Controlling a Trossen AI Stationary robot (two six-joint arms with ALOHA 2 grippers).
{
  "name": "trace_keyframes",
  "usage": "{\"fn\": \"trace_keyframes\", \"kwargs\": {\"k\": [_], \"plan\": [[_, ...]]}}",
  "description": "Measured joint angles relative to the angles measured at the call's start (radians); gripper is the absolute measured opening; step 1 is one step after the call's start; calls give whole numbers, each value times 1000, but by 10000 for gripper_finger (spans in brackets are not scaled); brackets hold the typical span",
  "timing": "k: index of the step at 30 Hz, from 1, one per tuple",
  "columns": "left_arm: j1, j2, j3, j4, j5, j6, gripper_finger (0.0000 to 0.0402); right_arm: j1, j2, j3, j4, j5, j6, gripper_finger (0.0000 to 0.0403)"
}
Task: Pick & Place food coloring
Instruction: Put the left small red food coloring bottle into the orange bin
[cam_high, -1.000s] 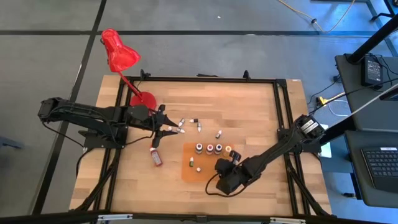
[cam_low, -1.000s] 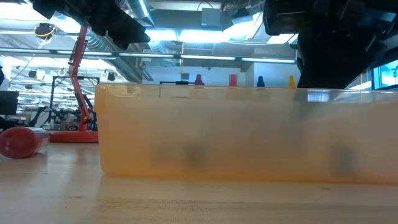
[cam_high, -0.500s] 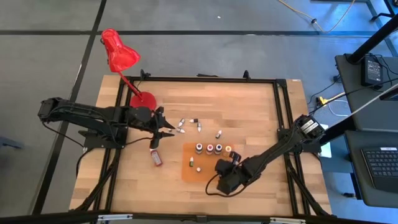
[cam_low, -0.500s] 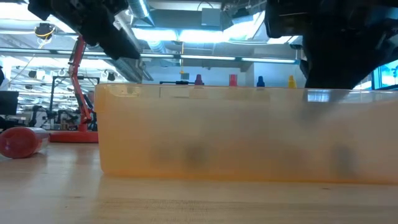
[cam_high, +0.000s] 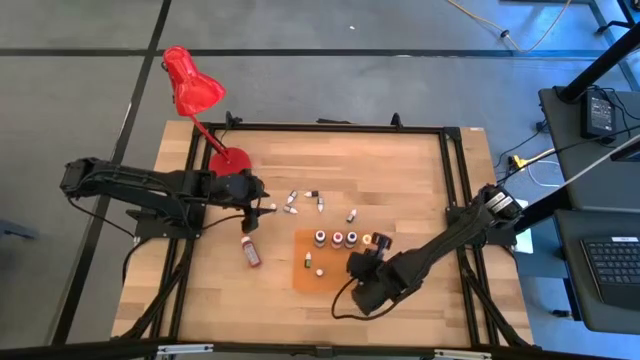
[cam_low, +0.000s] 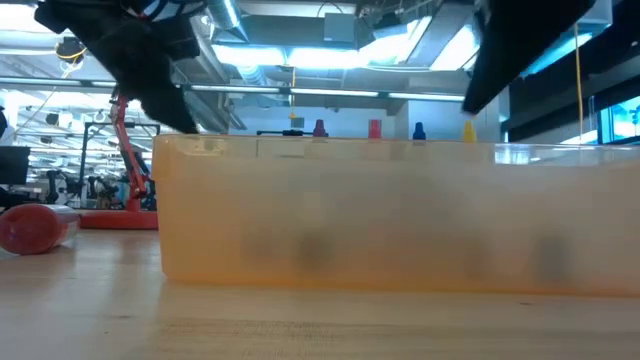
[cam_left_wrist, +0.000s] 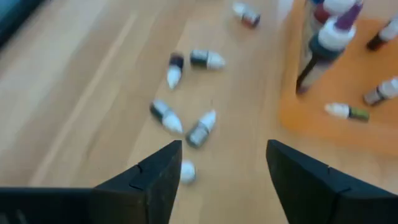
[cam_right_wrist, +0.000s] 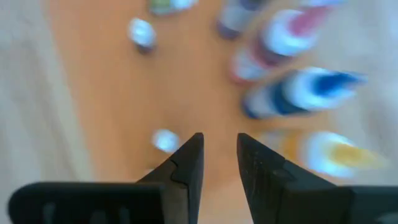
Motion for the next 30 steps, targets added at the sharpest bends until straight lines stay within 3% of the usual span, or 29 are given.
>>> {"fn": "trace_keyframes", "kwargs": {"k": [3,8,14,20,30], "plan": [[3,0,0,-74,85,6,242,13,-53,-2,-81,44,37,100],[0,17,0,-70,173,80,246,40,-186,-139,-20,78,76,100],[8,54,0,-20,28,140,242,40,-375,-365,195,77,23,100],[43,138,0,21,34,173,240,41,-524,-543,347,107,1,100],[89,321,0,95,-17,236,239,37,-576,-636,440,118,-2,100]]}}
